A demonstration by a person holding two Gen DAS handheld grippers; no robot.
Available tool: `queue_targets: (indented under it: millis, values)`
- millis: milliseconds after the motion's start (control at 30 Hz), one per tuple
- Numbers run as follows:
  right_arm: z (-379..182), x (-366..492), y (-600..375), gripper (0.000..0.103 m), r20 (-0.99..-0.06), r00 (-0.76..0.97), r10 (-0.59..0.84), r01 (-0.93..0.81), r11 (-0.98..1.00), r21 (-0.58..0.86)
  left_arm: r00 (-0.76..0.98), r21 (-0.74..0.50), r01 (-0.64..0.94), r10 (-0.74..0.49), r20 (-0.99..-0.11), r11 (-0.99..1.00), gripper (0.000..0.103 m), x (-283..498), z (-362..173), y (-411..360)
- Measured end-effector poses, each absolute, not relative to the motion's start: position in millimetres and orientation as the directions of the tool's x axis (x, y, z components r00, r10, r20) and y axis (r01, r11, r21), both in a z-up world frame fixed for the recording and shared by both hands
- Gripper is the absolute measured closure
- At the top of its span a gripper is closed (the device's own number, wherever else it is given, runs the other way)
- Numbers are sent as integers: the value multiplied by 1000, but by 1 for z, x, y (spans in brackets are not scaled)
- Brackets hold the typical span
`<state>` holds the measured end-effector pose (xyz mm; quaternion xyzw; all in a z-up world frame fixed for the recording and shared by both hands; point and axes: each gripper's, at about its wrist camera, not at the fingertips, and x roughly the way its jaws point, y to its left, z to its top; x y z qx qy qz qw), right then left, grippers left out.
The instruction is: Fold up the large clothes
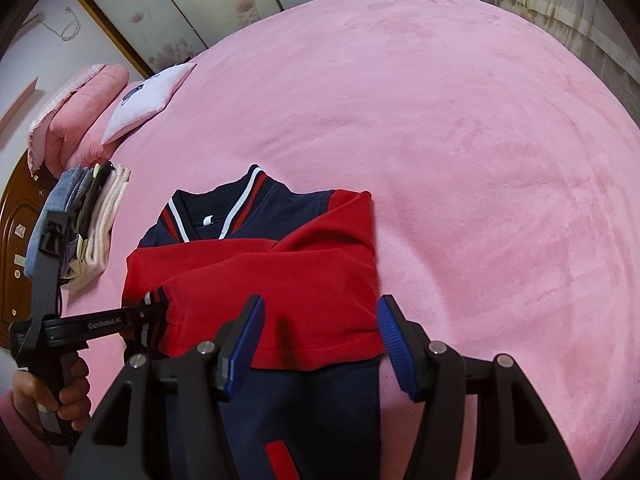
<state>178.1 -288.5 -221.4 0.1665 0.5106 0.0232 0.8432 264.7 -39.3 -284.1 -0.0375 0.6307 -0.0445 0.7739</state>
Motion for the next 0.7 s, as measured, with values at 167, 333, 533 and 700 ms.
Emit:
queue_targets:
  millis: [167,333,533,700]
  values:
    - [-217,179,-287,45,-848,489,205,122,946,299,461,-131,70,-149,-875,989,92,251,-222,-42]
    - [-217,180,-289,45,-845,494,205,127,944,304,533,-118,37,-120,-837,992,91,246,-192,-8]
    - [-221,182,-288,45,-848,488,206,134,942,306,331,-88,-21,-76,-941,996,84,251,-257,13]
    - [-216,183,-280,45,-824,509,247,83,939,332,190,7,-29,13,-982,1000,34,244,-288,14]
